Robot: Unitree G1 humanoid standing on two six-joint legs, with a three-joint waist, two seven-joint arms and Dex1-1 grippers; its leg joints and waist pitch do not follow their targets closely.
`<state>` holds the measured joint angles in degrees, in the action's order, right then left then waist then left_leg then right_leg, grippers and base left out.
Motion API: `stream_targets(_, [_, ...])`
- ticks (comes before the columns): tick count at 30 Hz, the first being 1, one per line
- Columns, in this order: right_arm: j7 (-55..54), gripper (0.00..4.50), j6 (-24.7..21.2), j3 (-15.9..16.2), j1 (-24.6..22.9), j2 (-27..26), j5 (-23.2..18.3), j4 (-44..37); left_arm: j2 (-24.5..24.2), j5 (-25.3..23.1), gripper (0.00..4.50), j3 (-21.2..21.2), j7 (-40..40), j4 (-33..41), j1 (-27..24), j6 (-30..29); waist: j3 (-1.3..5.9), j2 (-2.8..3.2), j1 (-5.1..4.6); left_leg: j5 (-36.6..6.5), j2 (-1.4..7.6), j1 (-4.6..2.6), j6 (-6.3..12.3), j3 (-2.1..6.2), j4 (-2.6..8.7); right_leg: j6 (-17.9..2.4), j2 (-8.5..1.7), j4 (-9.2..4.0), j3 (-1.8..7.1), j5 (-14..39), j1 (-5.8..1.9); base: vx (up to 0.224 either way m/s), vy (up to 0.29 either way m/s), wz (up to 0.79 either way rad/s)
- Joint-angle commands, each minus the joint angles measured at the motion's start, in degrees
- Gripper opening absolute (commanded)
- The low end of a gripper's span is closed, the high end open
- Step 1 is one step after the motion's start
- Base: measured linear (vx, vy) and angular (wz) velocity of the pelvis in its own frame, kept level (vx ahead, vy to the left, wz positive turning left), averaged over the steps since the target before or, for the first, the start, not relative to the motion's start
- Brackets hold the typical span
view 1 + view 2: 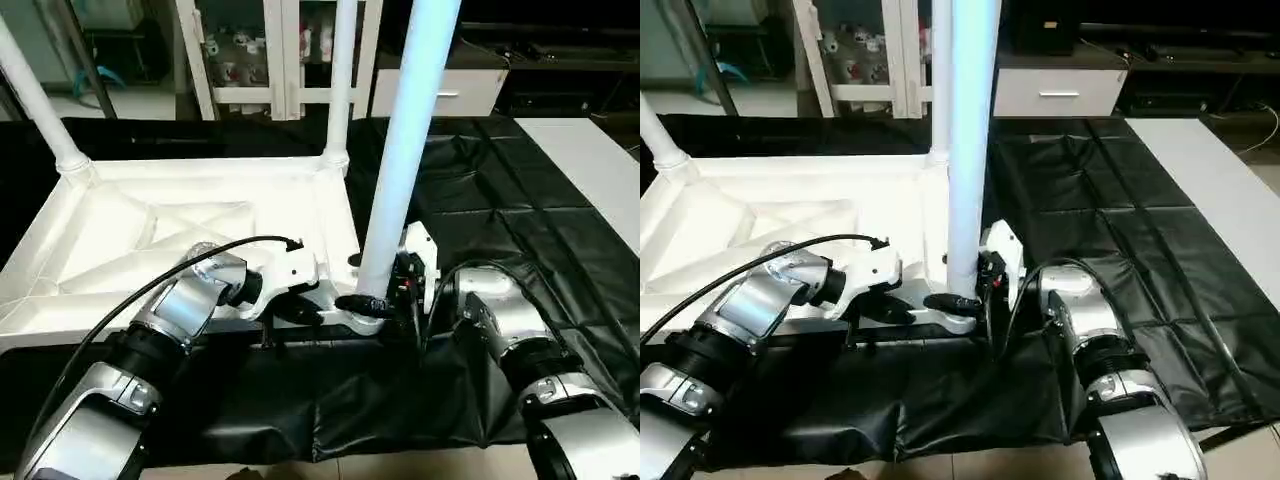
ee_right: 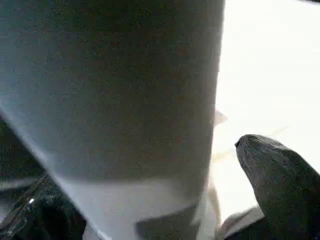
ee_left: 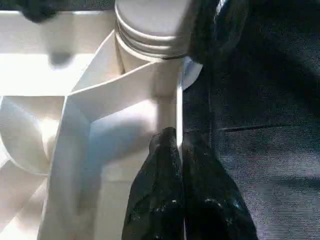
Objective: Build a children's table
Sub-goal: Rotate leg to tighten
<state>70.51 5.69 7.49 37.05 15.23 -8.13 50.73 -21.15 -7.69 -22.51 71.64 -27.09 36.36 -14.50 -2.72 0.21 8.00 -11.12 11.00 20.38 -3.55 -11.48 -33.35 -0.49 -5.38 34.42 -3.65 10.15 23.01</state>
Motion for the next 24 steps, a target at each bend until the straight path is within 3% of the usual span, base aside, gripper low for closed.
stream_targets(1, [0.8, 4.41, 1.2, 2.0, 1.1, -0.3, 1.6, 0.5, 1.3, -1.5, 0.00, -4.8, 0.7, -1.9, -2.6, -0.8, 3.35, -0.04, -0.06, -12.9, 2.79, -0.64, 1.90, 1.14, 4.36, -15.1, -3.74, -3.54, 2.33, 11.9, -2.38, 0.000, 0.000, 0.00])
stream_targets(6, [0.2, 4.41, 2.0, 2.6, 1.2, 0.1, 2.6, 1.4, 1.0, -1.7, 0.00, -4.5, 0.6, -2.3, -2.5, -0.4, 3.40, -0.27, -0.09, -12.0, 2.71, -0.58, 2.37, 1.06, 4.25, -15.2, -3.65, -3.41, 2.33, 10.4, -2.40, 0.000, 0.000, 0.00])
stream_targets(14, [-0.3, 3.63, 2.8, 1.1, 2.1, -0.9, 2.1, 3.2, 1.1, -1.9, 0.00, -4.0, -0.2, -3.8, -1.8, 0.2, 3.32, -0.45, -0.19, -12.7, 2.78, -0.57, 2.39, 1.13, 4.36, -14.7, -3.68, -3.54, 2.37, 12.4, -2.33, 0.000, 0.000, 0.00])
stream_targets(17, [-0.3, 3.56, 2.9, 0.7, 2.2, -1.0, 1.8, 3.6, 1.1, -1.9, 0.00, -3.9, -0.4, -4.0, -1.7, 0.3, 3.10, -0.27, -0.20, -14.7, 2.80, -0.60, 1.92, 1.22, 4.58, -14.2, -3.83, -3.92, 2.39, 15.5, -2.24, 0.000, 0.000, 0.00])
stream_targets(19, [-0.2, 3.23, 3.3, 0.6, 2.1, -1.1, 1.9, 4.0, 1.0, -2.0, 0.00, -3.9, -0.3, -3.8, -1.7, 0.2, 3.05, -0.25, -0.16, -15.7, 2.83, -0.73, 1.54, 1.28, 4.68, -13.7, -3.88, -4.10, 2.45, 17.2, -2.14, 0.000, 0.000, 0.00])
stream_targets(20, [-0.1, 3.23, 3.5, 0.6, 2.0, -1.1, 1.9, 4.1, 1.0, -1.9, 0.00, -3.9, -0.3, -3.6, -1.8, 0.0, 3.09, 0.01, -0.07, -15.9, 2.87, -0.73, 1.30, 1.39, 4.73, -13.5, -3.92, -4.07, 2.45, 17.4, -2.16, 0.000, 0.000, 0.00])
stream_targets(22, [0.0, 3.11, 3.8, 0.5, 1.6, -1.1, 2.0, 4.3, 1.0, -2.0, 0.00, -3.9, -0.4, -3.4, -1.8, -0.1, 3.11, -0.14, -0.14, -15.8, 2.84, -0.61, 1.26, 1.40, 4.76, -13.5, -3.86, -4.04, 2.43, 16.8, -2.24, 0.000, 0.000, 0.00])
stream_targets(24, [-0.1, 2.85, 4.0, 0.2, 1.0, -1.2, 1.9, 4.4, 0.9, -2.0, 0.00, -4.0, -0.3, -3.5, -1.8, 0.1, 3.14, 0.11, -0.20, -15.8, 2.86, -0.73, 1.22, 1.34, 4.74, -13.9, -3.74, -3.97, 2.41, 15.7, -2.11, 0.000, 0.000, 0.00])
